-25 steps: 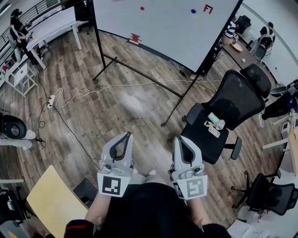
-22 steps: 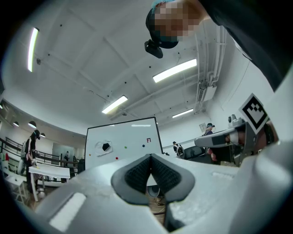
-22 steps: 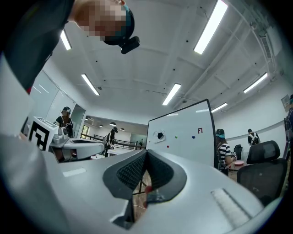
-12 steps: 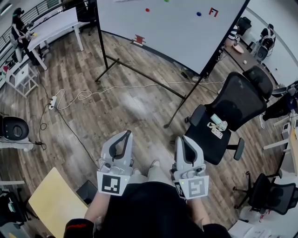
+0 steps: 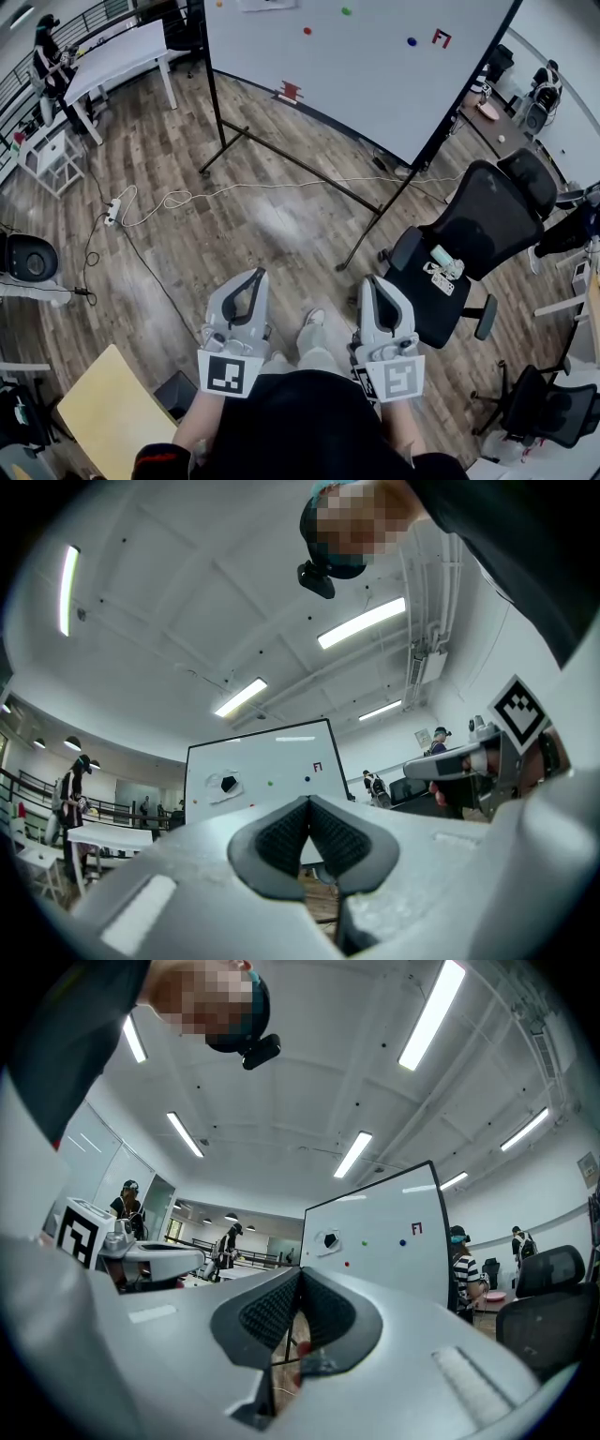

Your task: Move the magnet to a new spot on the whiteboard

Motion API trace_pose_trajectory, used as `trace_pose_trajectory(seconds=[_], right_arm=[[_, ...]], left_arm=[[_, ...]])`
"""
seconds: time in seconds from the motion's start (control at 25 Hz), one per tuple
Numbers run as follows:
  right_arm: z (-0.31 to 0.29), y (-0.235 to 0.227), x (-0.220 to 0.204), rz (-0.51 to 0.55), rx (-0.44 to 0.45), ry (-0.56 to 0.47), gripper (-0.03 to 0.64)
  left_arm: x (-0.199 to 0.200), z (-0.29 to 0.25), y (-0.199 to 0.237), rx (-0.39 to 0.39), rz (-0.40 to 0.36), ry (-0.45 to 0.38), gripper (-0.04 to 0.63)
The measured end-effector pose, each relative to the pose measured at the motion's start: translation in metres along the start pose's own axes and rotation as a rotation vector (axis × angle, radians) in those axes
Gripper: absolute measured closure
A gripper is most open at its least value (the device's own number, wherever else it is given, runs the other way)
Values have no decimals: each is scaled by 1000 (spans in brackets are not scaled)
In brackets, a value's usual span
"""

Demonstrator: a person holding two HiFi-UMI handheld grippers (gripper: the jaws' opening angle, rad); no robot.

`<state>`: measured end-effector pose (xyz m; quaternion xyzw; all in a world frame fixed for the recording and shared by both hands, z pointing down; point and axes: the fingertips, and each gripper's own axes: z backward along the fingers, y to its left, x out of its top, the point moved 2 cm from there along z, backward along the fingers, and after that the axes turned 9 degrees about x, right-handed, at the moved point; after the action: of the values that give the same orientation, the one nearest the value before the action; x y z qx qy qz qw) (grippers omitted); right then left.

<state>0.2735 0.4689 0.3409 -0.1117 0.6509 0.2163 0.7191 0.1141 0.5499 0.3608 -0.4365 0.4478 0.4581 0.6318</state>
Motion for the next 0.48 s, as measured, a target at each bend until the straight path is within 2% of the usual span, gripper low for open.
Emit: trace_pose_trajectory(seconds=[0.48], right_arm=[[-51, -42, -21, -16, 41, 9, 615]], left_arm=[[-22, -58, 9, 25, -14, 21, 594]])
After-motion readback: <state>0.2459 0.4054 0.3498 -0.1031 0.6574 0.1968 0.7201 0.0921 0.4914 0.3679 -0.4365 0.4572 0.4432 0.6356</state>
